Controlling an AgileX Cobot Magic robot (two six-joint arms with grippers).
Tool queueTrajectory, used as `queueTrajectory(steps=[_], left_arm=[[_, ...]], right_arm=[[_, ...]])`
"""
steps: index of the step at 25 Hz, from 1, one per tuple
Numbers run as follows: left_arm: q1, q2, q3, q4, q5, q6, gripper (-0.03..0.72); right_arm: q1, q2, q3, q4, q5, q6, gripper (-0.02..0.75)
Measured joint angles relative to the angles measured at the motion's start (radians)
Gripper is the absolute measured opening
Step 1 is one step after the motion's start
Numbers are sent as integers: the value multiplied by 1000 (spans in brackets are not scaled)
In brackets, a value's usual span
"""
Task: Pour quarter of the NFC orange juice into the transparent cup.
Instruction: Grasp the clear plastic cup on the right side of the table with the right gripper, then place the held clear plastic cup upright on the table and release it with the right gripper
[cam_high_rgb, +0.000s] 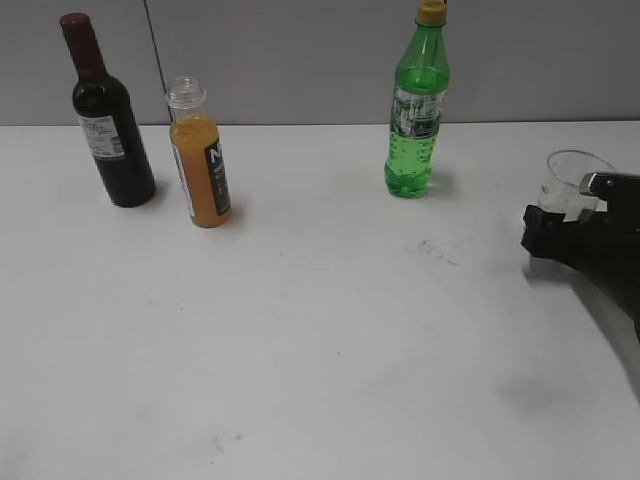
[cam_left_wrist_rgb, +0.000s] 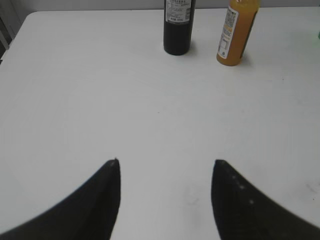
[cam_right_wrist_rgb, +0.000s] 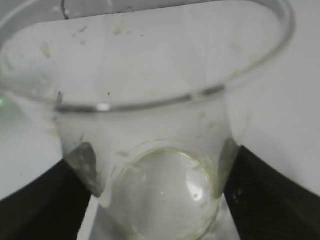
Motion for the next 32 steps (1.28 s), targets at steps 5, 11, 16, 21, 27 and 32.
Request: queueTrajectory(steps=[5, 11, 16, 21, 27, 32], left_arm=[[0, 0, 0, 0, 0, 0, 443], [0, 0, 0, 0, 0, 0, 443], [0, 0, 0, 0, 0, 0, 443], [0, 0, 0, 0, 0, 0, 443], [0, 0, 0, 0, 0, 0, 443], [0, 0, 0, 0, 0, 0, 443]], right_arm=[[0, 0, -4, -8, 0, 0, 593], [0, 0, -5, -9, 0, 0, 538], [0, -1, -2, -14, -1, -1, 538], [0, -44, 38, -127, 1, -16, 538], [0, -118, 46, -530, 1, -21, 538], [2, -131, 33, -868, 1, 6, 538]])
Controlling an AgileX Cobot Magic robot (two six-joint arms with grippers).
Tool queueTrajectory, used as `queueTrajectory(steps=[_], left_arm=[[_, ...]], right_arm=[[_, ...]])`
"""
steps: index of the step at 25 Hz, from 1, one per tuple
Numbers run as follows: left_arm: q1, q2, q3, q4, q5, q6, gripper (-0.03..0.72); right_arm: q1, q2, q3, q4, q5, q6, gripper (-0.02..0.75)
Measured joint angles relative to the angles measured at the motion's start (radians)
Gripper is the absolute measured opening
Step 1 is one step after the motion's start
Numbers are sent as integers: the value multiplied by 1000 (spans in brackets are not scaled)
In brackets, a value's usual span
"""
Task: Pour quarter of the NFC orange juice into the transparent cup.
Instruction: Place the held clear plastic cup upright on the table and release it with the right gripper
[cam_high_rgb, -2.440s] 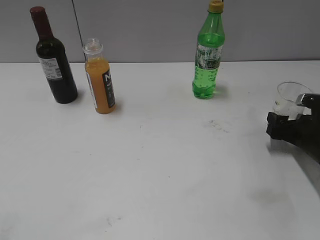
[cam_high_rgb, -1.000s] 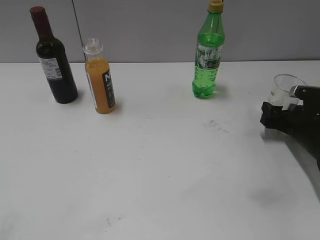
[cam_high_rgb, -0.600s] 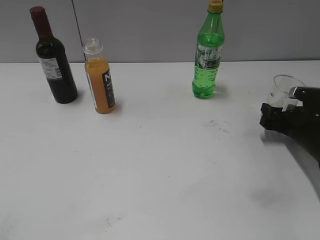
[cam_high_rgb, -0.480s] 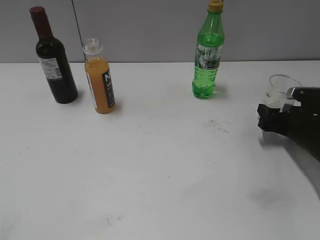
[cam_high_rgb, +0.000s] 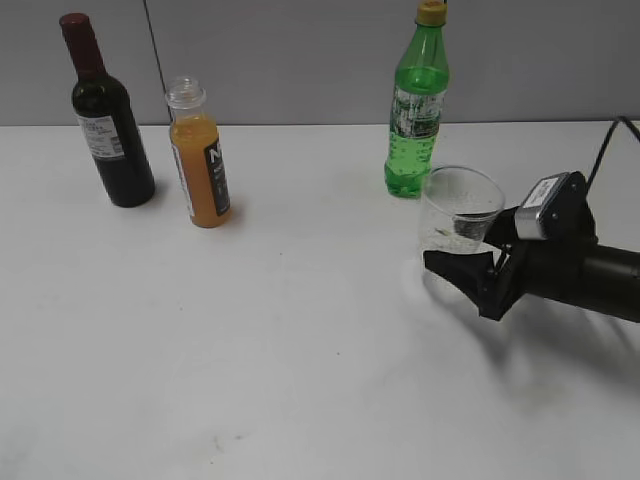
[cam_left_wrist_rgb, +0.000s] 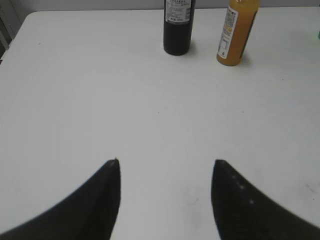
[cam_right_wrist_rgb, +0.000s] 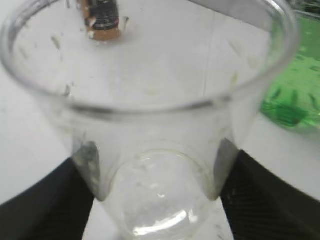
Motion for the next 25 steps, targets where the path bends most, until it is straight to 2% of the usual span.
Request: queueTrajectory(steps=[3, 6, 15, 20, 25], left_arm=[[0, 0, 0, 0, 0, 0, 443], [0, 0, 0, 0, 0, 0, 443], [0, 0, 0, 0, 0, 0, 443], [0, 0, 0, 0, 0, 0, 443], [0, 0, 0, 0, 0, 0, 443]], right_arm=[[28, 0, -34, -128, 0, 92, 538], [93, 0, -80, -195, 0, 137, 538], [334, 10, -288, -232, 35, 287, 538], [374, 105, -397, -240, 34, 337, 538], [376, 200, -473, -314, 28, 370, 538]])
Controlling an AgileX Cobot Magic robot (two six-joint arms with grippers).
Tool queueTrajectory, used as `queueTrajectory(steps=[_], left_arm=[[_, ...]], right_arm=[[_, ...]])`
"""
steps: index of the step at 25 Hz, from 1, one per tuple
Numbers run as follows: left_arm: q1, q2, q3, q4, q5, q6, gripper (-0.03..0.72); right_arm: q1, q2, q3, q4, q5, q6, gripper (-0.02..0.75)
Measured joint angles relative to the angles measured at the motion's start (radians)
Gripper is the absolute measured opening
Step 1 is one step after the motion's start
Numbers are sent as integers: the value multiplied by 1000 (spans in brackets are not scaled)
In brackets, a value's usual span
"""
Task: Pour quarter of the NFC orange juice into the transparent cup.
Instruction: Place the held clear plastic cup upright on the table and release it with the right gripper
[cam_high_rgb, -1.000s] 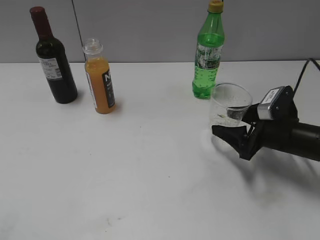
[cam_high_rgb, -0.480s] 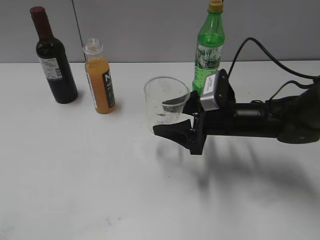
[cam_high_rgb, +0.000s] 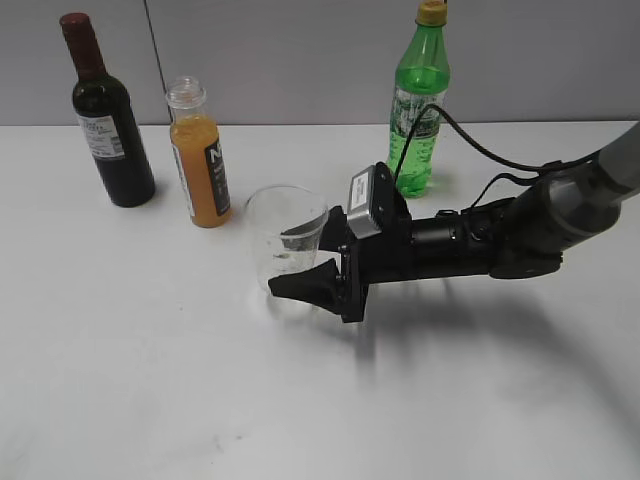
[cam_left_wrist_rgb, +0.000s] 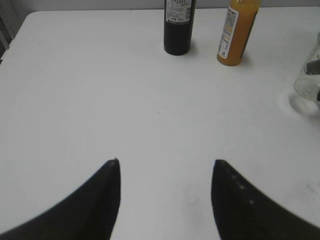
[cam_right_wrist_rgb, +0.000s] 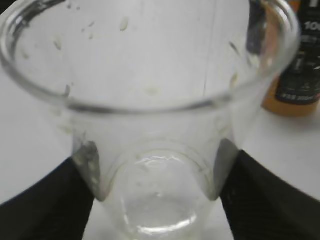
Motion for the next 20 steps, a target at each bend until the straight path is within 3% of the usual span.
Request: queueTrajectory(steps=[7, 20], left_arm=[[0, 0, 0, 0, 0, 0, 443], [0, 0, 0, 0, 0, 0, 443]], right_arm=[[3, 14, -65, -167, 63, 26, 538], [3, 55, -76, -214, 99, 61, 545]])
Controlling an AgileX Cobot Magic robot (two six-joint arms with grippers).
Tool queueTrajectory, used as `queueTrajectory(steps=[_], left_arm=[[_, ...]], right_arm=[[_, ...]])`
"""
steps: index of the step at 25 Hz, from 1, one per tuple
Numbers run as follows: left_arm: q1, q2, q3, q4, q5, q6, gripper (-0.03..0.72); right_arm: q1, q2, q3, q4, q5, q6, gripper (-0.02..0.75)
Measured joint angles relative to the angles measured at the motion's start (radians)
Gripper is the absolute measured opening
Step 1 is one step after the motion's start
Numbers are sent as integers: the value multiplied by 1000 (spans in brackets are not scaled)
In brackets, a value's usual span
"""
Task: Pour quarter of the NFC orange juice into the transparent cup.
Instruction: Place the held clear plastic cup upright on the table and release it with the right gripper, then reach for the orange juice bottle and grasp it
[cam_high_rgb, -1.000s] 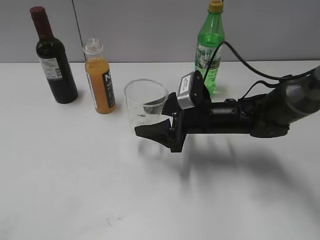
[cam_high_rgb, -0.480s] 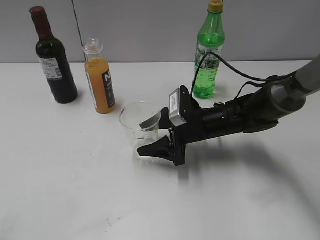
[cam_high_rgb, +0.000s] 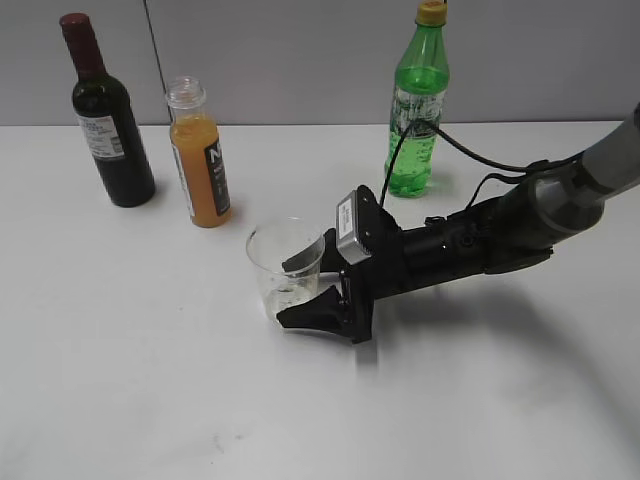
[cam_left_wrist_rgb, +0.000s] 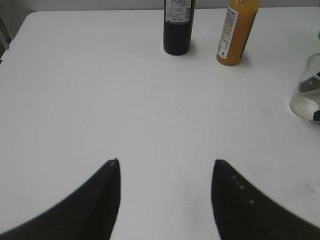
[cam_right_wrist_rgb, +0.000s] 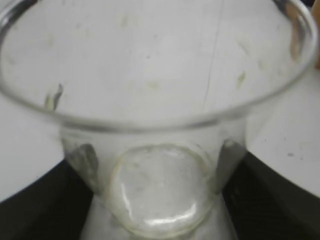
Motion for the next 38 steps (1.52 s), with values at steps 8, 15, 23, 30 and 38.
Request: queueTrajectory(steps=[8, 15, 23, 30, 38], left_arm=[[0, 0, 0, 0, 0, 0, 443], [0, 0, 0, 0, 0, 0, 443], [0, 0, 0, 0, 0, 0, 443], [0, 0, 0, 0, 0, 0, 443], [0, 0, 0, 0, 0, 0, 443]], right_arm=[[0, -48, -1, -163, 74, 177, 633], [-11, -157, 0, -351, 177, 393, 624], [-139, -294, 0, -369, 77, 610, 592], [-245, -464, 1, -374, 162, 636, 592], [-244, -636, 1, -259, 836, 636, 592]])
